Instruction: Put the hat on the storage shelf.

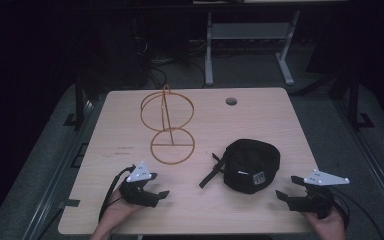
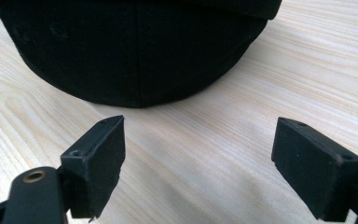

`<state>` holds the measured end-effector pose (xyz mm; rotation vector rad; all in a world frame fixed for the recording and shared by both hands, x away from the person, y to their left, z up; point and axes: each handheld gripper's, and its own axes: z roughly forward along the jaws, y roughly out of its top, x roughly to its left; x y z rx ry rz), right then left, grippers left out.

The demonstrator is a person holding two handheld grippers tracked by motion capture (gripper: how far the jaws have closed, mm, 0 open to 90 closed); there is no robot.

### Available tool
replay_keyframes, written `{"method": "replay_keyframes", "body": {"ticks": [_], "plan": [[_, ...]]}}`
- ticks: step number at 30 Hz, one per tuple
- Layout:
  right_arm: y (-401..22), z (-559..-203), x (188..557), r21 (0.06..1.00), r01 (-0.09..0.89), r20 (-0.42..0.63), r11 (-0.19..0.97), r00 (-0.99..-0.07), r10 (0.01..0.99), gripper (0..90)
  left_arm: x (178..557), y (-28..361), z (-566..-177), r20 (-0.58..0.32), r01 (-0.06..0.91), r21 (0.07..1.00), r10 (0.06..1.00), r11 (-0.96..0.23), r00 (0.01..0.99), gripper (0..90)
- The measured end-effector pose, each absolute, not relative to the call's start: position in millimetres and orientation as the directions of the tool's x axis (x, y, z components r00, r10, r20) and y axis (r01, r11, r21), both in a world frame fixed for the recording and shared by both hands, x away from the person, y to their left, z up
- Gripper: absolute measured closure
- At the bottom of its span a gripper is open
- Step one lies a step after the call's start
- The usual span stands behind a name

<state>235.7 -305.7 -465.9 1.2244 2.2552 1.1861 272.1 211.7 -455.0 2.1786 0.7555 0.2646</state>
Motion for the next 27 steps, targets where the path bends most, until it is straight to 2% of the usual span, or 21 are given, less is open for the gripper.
{"method": "replay_keyframes", "body": {"ticks": [20,24,27], "plan": [[-306.3,-462.3,233.1,0.805,0.516,0.094,0.291,-0.596,0.797,16.8,266.3,199.0,-444.8,-0.047,0.415,0.764,0.599,-0.494,0.799,20.3],[-305.6,-462.1,233.2,0.81,0.505,0.09,0.298,-0.609,0.788,16.7,263.8,189.9,-440.3,-0.032,0.39,0.761,0.571,-0.518,0.82,20.3],[-305.1,-462.2,233.2,0.805,0.513,0.099,0.297,-0.611,0.785,16.7,264.2,184.3,-437.8,-0.058,0.397,0.769,0.564,-0.501,0.824,20.3]]}}
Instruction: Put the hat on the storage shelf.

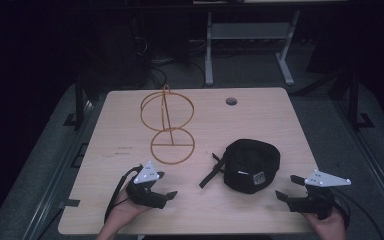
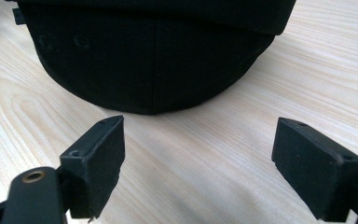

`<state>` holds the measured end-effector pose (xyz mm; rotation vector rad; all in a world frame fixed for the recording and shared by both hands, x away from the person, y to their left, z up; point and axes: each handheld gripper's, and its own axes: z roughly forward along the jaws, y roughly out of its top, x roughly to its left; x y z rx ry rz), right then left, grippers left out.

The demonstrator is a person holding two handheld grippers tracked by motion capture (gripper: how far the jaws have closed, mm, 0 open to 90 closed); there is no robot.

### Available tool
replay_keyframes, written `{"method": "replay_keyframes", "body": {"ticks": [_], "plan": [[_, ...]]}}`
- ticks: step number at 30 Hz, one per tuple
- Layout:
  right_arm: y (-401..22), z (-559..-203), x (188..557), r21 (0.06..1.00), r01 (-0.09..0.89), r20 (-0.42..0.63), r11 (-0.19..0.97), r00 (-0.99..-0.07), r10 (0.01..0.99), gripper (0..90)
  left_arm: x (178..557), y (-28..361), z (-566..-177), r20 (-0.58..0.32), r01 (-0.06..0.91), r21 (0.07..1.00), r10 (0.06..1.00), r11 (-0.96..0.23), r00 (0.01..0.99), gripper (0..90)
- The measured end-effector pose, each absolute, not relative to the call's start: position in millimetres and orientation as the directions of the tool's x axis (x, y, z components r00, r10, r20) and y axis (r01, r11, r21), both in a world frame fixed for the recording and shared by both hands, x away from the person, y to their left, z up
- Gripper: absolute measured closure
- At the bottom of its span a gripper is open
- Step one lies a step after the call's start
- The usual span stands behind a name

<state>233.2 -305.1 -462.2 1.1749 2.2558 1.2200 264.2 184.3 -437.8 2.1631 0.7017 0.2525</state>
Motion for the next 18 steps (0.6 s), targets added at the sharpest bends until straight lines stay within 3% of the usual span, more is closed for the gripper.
{"method": "replay_keyframes", "body": {"ticks": [18], "plan": [[-307.1,-460.9,232.6,0.808,0.514,0.115,0.288,-0.617,0.779,16.8,273.2,142.2,-413.2,-0.065,0.35,0.77,0.48,-0.533,0.875,21.0]]}}
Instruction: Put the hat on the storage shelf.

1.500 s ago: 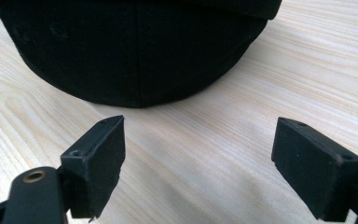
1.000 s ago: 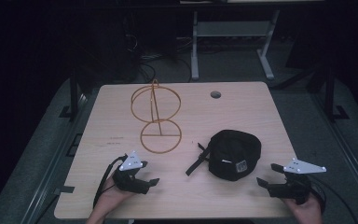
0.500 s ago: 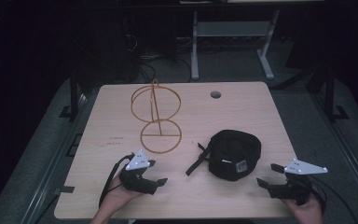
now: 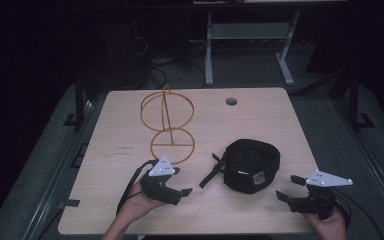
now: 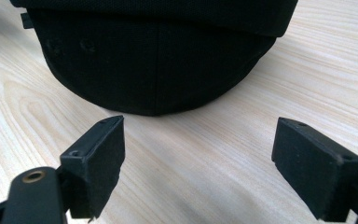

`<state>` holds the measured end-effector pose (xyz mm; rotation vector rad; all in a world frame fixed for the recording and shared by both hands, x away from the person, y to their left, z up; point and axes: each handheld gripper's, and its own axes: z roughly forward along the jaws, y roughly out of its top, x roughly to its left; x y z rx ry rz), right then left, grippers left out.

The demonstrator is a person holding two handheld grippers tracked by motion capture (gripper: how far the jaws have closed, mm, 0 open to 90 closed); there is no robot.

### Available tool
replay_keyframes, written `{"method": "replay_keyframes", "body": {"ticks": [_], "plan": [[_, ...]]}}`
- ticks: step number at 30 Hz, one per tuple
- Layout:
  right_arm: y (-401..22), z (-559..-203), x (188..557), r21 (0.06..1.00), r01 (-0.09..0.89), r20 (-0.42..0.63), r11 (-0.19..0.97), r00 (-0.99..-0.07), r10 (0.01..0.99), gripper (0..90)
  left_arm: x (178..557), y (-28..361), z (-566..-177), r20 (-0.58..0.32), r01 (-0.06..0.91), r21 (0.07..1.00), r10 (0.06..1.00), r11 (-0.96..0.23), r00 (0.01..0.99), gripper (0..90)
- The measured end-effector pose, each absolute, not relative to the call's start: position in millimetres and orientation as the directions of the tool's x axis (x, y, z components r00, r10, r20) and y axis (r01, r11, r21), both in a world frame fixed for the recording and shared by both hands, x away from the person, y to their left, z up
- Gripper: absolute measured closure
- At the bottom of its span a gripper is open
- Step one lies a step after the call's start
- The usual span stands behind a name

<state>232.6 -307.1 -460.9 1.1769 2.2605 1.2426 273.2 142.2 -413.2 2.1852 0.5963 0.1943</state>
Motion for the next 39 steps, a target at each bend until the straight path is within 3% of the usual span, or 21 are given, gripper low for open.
{"method": "replay_keyframes", "body": {"ticks": [31,39], "plan": [[-306.8,-459.5,232.0,0.818,0.498,0.114,0.288,-0.63,0.768,16.8,292.6,57.1,-376.5,-0.043,0.223,0.757,0.294,-0.614,0.955,27.3],[-305.8,-459.0,231.5,0.816,0.498,0.115,0.292,-0.636,0.763,17.0,297.1,31.0,-372.4,0.005,0.155,0.735,0.233,-0.66,0.972,31.4]]}}
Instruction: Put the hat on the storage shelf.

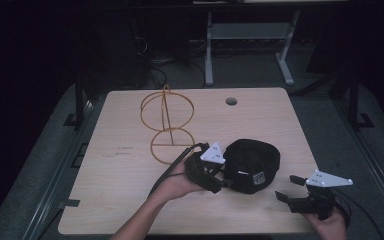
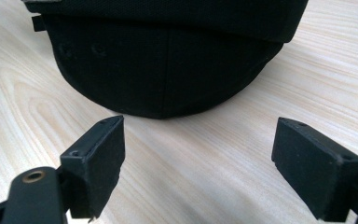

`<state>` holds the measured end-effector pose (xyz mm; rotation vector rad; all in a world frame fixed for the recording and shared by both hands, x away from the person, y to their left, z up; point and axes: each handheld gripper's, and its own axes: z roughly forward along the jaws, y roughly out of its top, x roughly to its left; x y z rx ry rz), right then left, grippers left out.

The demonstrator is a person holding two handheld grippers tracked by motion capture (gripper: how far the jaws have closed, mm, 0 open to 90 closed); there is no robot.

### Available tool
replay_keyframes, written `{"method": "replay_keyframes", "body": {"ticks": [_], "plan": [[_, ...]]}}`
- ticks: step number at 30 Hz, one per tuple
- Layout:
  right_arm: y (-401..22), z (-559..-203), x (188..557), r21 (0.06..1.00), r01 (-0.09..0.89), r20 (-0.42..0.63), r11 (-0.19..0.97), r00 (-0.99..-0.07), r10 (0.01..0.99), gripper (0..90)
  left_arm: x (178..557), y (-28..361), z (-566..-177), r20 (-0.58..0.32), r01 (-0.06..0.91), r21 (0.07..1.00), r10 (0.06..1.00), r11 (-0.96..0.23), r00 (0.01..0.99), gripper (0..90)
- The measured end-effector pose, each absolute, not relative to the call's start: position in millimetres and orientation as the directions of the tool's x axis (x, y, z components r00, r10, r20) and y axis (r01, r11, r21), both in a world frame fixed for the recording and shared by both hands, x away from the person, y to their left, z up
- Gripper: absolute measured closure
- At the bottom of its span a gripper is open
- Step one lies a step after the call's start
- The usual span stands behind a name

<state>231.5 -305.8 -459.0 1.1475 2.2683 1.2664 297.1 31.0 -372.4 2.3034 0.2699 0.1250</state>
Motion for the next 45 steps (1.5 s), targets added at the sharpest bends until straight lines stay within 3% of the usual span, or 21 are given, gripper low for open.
{"method": "replay_keyframes", "body": {"ticks": [18,25,36,45], "plan": [[-307.1,-459.3,232.8,0.82,0.494,0.119,0.291,-0.643,0.757,17.0,316.2,-11.7,-382.9,-0.056,0.121,0.654,0.111,-0.747,0.992,38.6],[-306.4,-459.5,232.6,0.82,0.494,0.121,0.29,-0.644,0.756,17.0,319.2,-15.8,-387.6,-0.056,0.107,0.628,0.092,-0.77,0.994,45.4],[-307.2,-459.8,233.2,0.817,0.504,0.134,0.28,-0.638,0.759,17.0,314.8,-21.0,-383.9,0.018,0.028,0.645,0.053,-0.764,0.998,74.6],[-308.4,-457.7,232.0,0.83,0.499,0.156,0.251,-0.638,0.754,16.4,319.2,-24.6,-369.8,0.003,0.049,0.681,0.069,-0.731,0.998,79.3]]}}
